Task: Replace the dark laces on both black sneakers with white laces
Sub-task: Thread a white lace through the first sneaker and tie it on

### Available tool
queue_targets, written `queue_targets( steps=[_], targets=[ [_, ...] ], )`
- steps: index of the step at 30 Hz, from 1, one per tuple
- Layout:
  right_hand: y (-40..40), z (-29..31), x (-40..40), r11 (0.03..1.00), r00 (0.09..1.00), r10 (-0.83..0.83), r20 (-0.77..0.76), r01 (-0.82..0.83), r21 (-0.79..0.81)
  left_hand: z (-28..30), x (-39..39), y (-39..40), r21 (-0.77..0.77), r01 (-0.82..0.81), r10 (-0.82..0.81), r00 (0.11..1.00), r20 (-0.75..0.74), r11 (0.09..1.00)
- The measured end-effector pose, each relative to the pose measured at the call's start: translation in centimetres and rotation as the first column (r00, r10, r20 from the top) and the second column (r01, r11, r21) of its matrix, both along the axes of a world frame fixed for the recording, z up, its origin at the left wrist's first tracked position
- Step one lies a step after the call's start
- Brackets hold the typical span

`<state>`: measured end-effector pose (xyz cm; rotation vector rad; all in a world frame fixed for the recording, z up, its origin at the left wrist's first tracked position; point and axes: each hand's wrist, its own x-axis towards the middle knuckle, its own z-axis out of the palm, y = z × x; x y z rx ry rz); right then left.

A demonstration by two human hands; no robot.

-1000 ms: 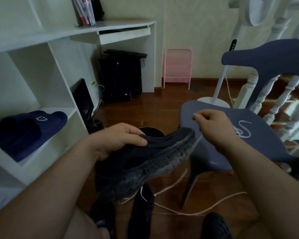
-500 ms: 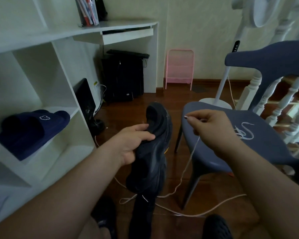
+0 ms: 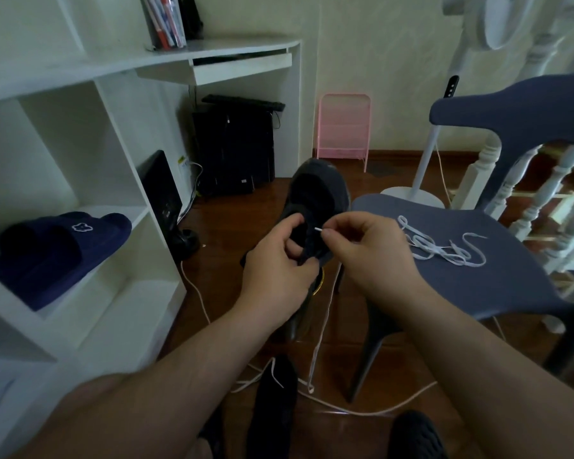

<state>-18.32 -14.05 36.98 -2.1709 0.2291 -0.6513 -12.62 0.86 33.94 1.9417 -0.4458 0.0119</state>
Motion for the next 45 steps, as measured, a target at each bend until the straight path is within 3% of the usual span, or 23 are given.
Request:
queue_targets(
  steps=[6, 11, 15, 18, 22, 28, 33, 37, 40, 45],
  targets=[
    [-0.2, 0.1, 0.2, 0.996, 0.996, -0.079, -0.042, 0.077, -0.046, 0.4, -1.1, -0.3, 0.036, 0.054, -0.056, 0.996, 0.067, 0.998],
    [0.3, 0.5, -0.1, 0.971, 0.996, -0.085, -0.013, 0.08, -0.225, 0.6, -1.8, -0.3, 0.103, 0.064, -0.079, 0.986, 0.146, 0.993],
    [0.3, 0.6, -0.3, 0.969, 0.989, -0.132, 0.059, 0.142, -0.201, 0.4, -2.4, -0.8, 0.009, 0.101, -0.101, 0.99, 0.095, 0.995],
    [-0.1, 0.9, -0.3, 0.983, 0.986, -0.161, 0.044, 0.165, -0.087, -0.1, -2.9, -1.0, -0.032, 0.115, -0.113, 0.992, 0.059, 0.993],
    [0.3, 0.4, 0.0, 0.99, 0.991, -0.13, 0.041, 0.132, -0.053, -1.4, -3.1, -1.9, -0.066, 0.135, -0.133, 0.99, 0.041, 0.989],
    [1.0, -0.3, -0.1, 0.987, 0.996, -0.003, 0.09, 0.017, -0.16, -1.2, -2.1, -1.9, -0.314, 0.121, -0.147, 0.987, -0.06, 0.942],
    [1.1, -0.5, 0.0, 0.959, 0.988, -0.028, 0.153, 0.07, -0.276, 0.4, -2.1, -1.3, -0.204, 0.072, -0.058, 0.996, 0.071, 0.976],
    [1.4, -0.6, -0.4, 0.922, 0.987, -0.013, 0.161, 0.074, -0.38, 1.3, -0.5, -0.5, -0.258, 0.0, 0.003, 1.0, 0.009, 0.966],
    [1.6, -0.9, -0.6, 0.927, 0.989, 0.004, 0.147, 0.051, -0.371, 1.8, -0.2, -0.2, -0.233, 0.024, -0.022, 1.0, 0.007, 0.972],
    [1.2, -1.3, -0.8, 0.928, 0.991, 0.065, 0.118, -0.017, -0.373, 2.2, -0.4, 0.1, 0.07, 0.073, -0.082, 0.986, 0.148, 0.995]
  ],
)
